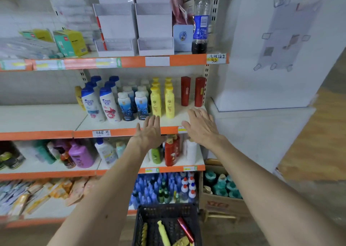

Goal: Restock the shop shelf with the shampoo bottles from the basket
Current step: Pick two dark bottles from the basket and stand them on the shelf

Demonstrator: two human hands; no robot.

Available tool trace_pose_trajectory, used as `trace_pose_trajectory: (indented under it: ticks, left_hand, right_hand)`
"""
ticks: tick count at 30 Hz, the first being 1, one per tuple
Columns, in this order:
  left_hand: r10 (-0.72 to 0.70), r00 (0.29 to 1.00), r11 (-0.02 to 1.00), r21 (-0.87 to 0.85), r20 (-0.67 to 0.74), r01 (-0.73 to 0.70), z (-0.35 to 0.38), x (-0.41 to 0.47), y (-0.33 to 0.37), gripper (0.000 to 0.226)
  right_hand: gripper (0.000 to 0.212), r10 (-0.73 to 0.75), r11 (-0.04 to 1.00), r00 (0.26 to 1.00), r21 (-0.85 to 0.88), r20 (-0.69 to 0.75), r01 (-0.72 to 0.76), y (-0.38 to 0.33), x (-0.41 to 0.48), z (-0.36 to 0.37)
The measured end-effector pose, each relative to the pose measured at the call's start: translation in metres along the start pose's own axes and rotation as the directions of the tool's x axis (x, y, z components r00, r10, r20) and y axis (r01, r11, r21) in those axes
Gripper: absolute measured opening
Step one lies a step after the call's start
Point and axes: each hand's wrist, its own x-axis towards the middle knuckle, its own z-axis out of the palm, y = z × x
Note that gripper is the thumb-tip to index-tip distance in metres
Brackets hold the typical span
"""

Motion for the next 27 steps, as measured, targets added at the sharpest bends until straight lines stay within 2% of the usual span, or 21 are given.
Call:
trace_pose_trajectory:
  ticks: [5,13,21,27]
  left_hand:
    - [0.027,0.994,0.998,0.053,-0.105,-0.022,-0.016,-0.016,0.009,0.091]
    - [0.019,0.996,0.999,0.043,-0.088,-0.015,0.0,-0.009,-0.028,0.083]
    - [0.003,0.999,0.999,-0.044,0.037,-0.001,0.065,0.016,-0.08,0.068]
    - [0.048,0.975,0.992,-0.126,0.216,-0.021,0.173,0.018,-0.09,0.056]
  right_hand:
    - [0.067,0.066,0.996,0.995,-0.069,0.08,-0.061,0.003,-0.006,-0.009]
    - [0.064,0.098,0.992,0.986,-0.096,0.135,-0.086,-0.003,-0.005,0.012]
    - [0.059,0.094,0.992,0.98,-0.096,0.175,-0.078,-0.019,0.007,0.086]
    - [0.048,0.081,0.997,0.933,-0.027,0.352,-0.077,-0.011,-0.024,0.187]
